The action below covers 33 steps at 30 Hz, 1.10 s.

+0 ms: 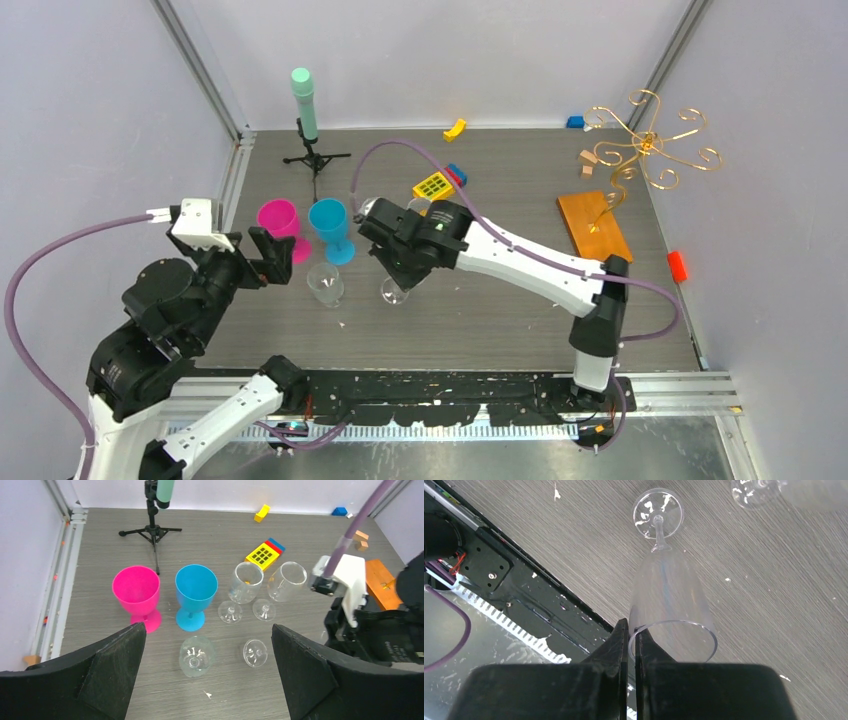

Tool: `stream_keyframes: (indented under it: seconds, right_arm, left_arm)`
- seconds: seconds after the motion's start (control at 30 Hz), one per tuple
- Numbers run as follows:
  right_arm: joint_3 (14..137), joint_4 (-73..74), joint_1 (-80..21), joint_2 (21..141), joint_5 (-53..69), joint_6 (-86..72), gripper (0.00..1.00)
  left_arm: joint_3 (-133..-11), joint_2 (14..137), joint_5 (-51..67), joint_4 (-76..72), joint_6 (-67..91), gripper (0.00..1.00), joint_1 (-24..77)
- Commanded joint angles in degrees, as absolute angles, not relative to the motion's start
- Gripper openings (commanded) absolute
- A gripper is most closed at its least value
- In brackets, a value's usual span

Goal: Take the wine glass off the wine glass rack

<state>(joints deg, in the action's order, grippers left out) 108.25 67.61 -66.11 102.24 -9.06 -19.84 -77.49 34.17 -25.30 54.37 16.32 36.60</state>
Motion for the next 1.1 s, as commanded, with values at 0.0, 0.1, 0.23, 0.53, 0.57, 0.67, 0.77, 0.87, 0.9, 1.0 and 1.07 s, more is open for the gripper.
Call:
stream_keyframes:
  seconds: [0.0,0.1,0.23,0.53,0.57,0.67,0.77,0.87,0.9,1.0,1.07]
  right_arm:
    - [115.92,67.15,-67.41,105.97,-10.86,-19.66,0.0]
    - [119.33,68.43,-67.64,109.09,-10.66,-19.03,0.0]
    - [123.34,70.71,-67.67,112.63,-11.16,-18.42,0.01]
    - [131.19,75.5,-67.68,118.48,-12.7,-16.81,0.16]
    - [131.6,75.68,-67.68,118.83,-12.72,-16.71,0.17]
    - [133.41,76.4,-67.68,120.2,-12.3,-16.21,0.21]
    - [133.93,76.04,-67.68,120.64,-11.81,-15.67,0.27]
    - [134.19,74.9,-67.68,120.76,-11.68,-15.11,0.31]
    - [134.58,74.72,-67.68,120.85,-11.69,-14.83,0.32]
    - [135.55,74.26,-67.68,121.43,-12.01,-14.07,0.37]
    - [136.32,74.11,-67.68,122.02,-12.38,-13.61,0.41]
  left_arm:
    - [-78.57,32.88,-28.03,57.09,15.65,1.0,36.39]
    - [-77.78,31.74,-28.16,57.49,15.49,1.0,36.39]
    - [-77.27,30.96,-28.21,58.11,15.32,1.0,36.44]
    - [-76.69,30.14,-28.61,58.93,15.01,1.0,36.39]
    - [-76.67,30.12,-28.65,58.89,14.99,1.0,36.39]
    - [-76.64,29.95,-28.95,58.97,15.03,1.0,36.4]
    - [-76.7,29.71,-29.26,58.89,15.03,1.0,36.43]
    - [-76.69,29.62,-29.45,58.89,15.02,1.0,36.4]
    - [-76.67,29.62,-29.44,58.89,15.03,1.0,36.45]
    - [-76.64,29.56,-29.47,58.89,15.11,1.0,36.44]
    - [-76.77,29.6,-29.44,58.91,15.19,1.0,36.43]
